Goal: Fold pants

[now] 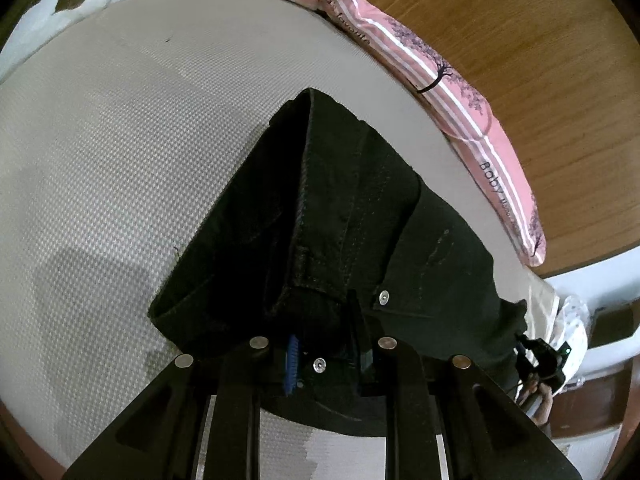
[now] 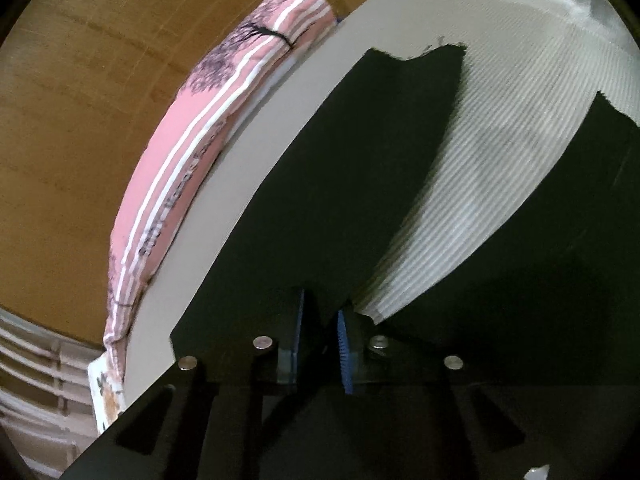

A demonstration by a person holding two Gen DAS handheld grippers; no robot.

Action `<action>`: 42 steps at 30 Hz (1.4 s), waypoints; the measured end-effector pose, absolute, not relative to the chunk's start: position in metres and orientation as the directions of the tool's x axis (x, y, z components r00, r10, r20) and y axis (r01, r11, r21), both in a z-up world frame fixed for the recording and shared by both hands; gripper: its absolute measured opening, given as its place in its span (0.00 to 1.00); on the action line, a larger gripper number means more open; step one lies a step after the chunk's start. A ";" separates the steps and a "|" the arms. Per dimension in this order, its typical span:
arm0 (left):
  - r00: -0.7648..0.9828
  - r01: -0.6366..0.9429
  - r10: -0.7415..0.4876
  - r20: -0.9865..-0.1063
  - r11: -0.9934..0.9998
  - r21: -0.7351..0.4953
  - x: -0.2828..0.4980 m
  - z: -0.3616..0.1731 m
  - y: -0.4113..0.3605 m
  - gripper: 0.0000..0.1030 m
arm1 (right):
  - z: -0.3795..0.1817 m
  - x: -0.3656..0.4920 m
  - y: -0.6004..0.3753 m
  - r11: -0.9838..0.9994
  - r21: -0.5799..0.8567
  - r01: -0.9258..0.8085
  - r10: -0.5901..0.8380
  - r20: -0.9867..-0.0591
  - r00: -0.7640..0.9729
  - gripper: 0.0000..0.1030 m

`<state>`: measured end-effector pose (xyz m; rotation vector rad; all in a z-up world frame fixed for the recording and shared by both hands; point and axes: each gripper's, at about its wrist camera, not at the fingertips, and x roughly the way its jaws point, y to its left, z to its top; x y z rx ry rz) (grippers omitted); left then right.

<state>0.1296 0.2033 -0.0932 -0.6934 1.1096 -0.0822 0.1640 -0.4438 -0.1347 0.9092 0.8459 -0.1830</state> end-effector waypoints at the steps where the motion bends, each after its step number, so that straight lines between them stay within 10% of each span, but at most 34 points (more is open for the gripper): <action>1: 0.462 -0.267 -0.388 -0.797 0.797 -0.542 0.130 -0.093 0.202 0.20 | -0.133 0.166 -0.446 0.628 0.613 0.480 0.188 -0.717 0.671 0.07; 15: 0.414 -0.057 -0.363 -0.834 0.905 -0.422 0.145 -0.062 0.203 0.20 | -0.051 0.074 -0.418 0.794 0.424 0.437 0.012 -0.729 0.685 0.03; 25: 0.323 0.059 -0.269 -0.907 0.963 -0.264 0.133 -0.078 0.199 0.20 | -0.094 0.002 -0.400 0.776 0.377 0.505 0.027 -0.821 0.571 0.03; 42: 0.396 0.064 -0.183 -0.900 0.983 -0.172 0.110 -0.058 0.192 0.41 | -0.132 -0.027 -0.456 0.561 0.606 0.564 0.171 -0.751 0.638 0.20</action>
